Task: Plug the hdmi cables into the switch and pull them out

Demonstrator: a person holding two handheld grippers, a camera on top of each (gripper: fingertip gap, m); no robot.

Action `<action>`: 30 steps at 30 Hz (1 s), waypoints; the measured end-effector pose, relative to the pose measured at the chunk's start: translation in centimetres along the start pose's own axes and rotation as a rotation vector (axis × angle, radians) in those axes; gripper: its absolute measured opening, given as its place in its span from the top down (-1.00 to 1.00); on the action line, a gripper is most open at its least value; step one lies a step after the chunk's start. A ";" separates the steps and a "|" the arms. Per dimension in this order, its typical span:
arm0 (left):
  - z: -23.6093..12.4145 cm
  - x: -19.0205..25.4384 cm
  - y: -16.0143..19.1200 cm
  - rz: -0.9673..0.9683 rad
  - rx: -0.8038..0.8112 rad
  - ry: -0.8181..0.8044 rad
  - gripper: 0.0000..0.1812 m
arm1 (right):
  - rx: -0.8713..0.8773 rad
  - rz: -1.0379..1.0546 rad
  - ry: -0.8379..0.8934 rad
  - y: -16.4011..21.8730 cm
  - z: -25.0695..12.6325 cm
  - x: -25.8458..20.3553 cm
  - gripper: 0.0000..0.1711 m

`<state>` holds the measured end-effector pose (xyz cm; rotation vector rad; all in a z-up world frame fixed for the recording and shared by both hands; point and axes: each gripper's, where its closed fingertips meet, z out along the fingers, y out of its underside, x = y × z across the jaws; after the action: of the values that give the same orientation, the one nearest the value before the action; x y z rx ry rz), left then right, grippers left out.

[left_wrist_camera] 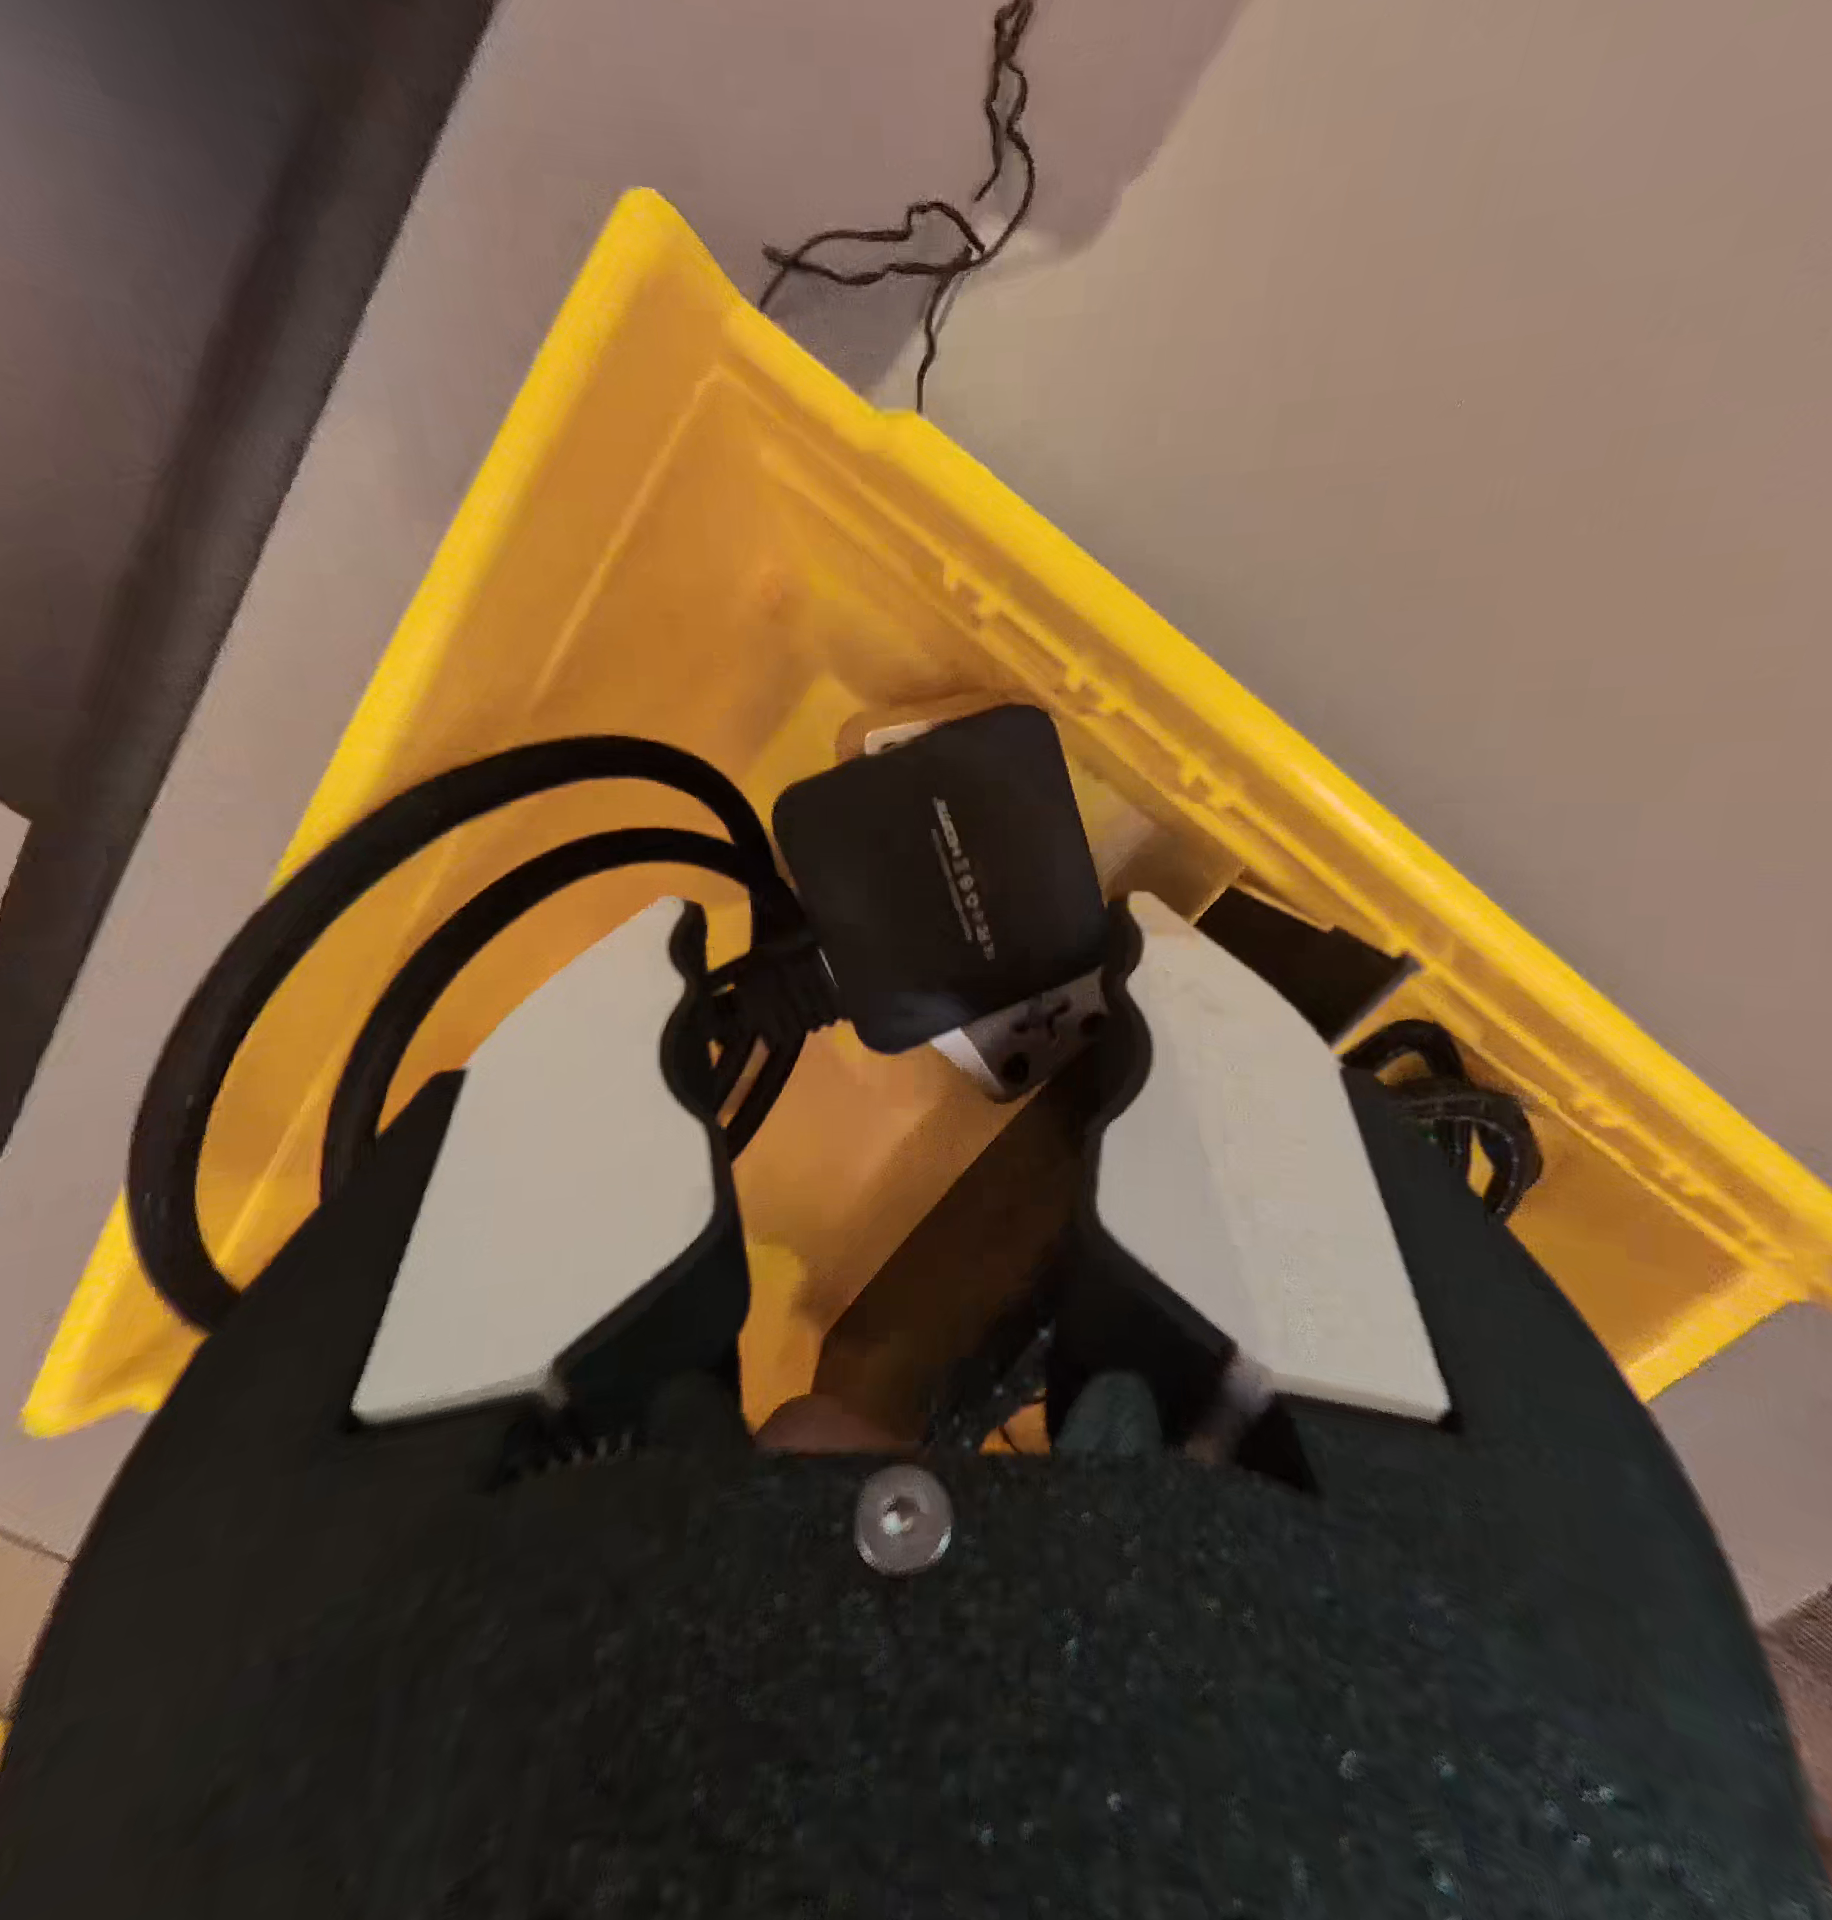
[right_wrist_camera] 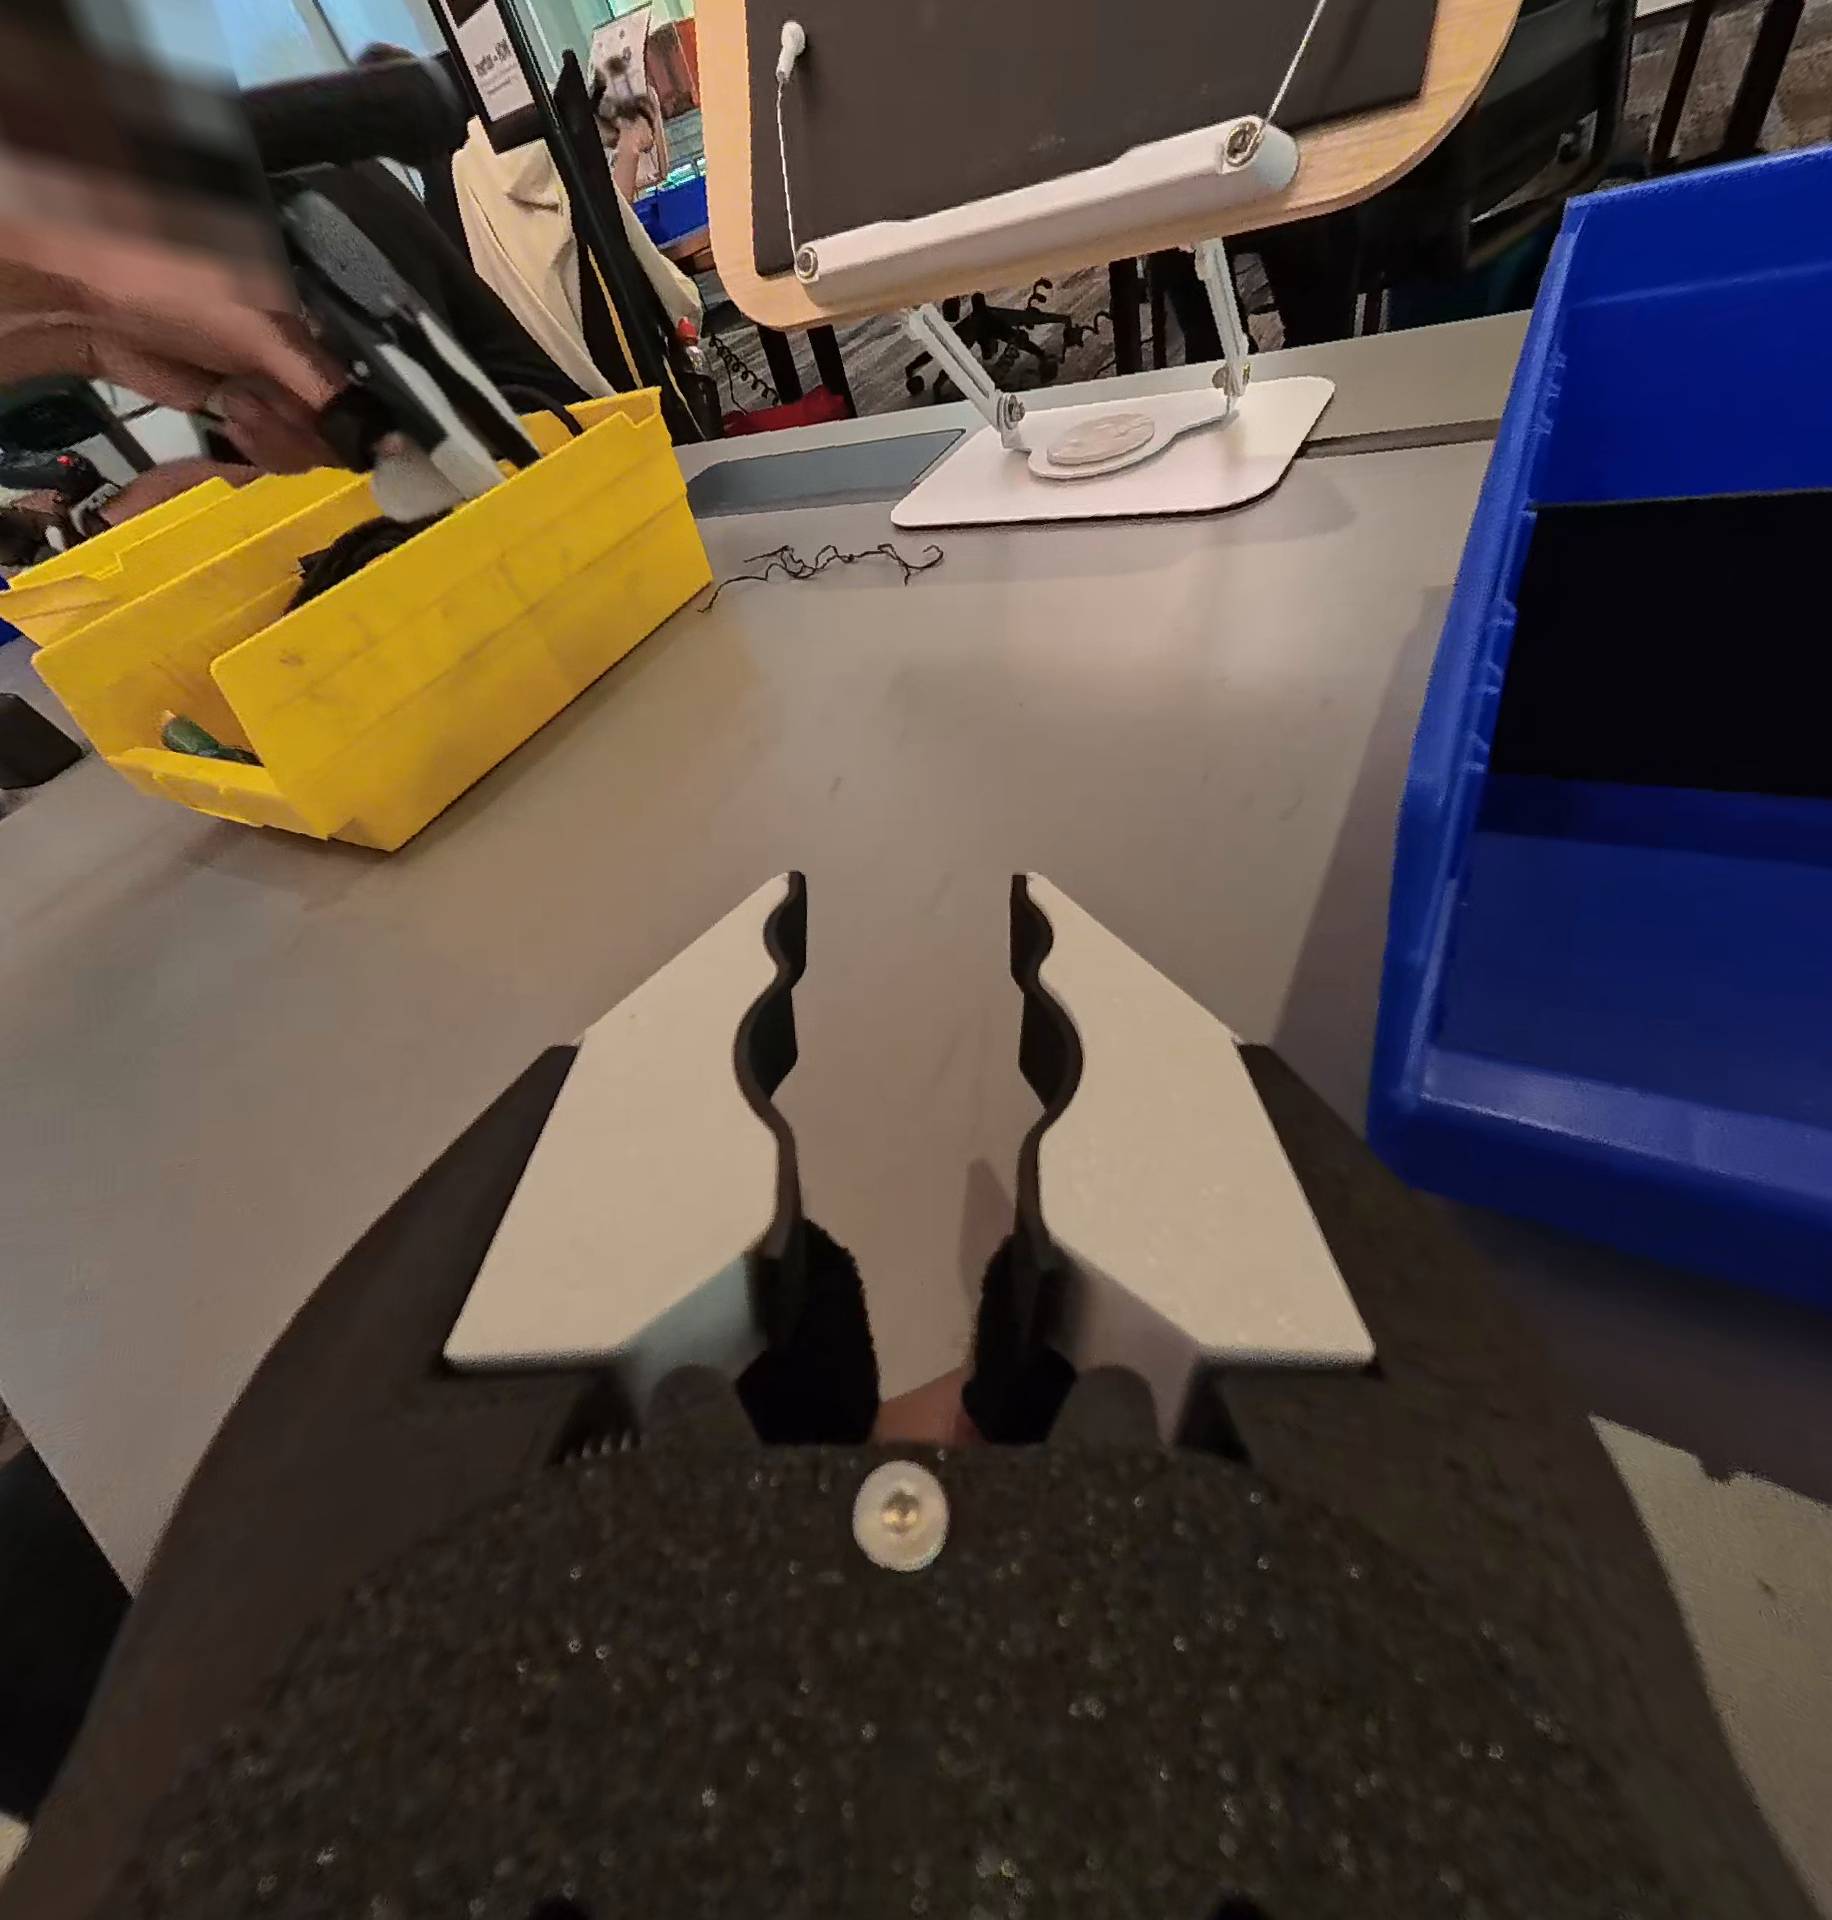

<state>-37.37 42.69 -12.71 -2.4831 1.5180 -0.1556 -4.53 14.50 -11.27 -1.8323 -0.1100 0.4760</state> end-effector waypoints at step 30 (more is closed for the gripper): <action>-1.7 -1.3 1.5 -0.065 -0.043 -0.183 0.69 | -0.035 0.003 -0.046 0.9 -0.9 -1.0 0.55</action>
<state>-39.60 42.98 -11.34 -2.5030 1.3816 0.0921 -5.30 13.12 -11.59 -1.8560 -0.1482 0.5215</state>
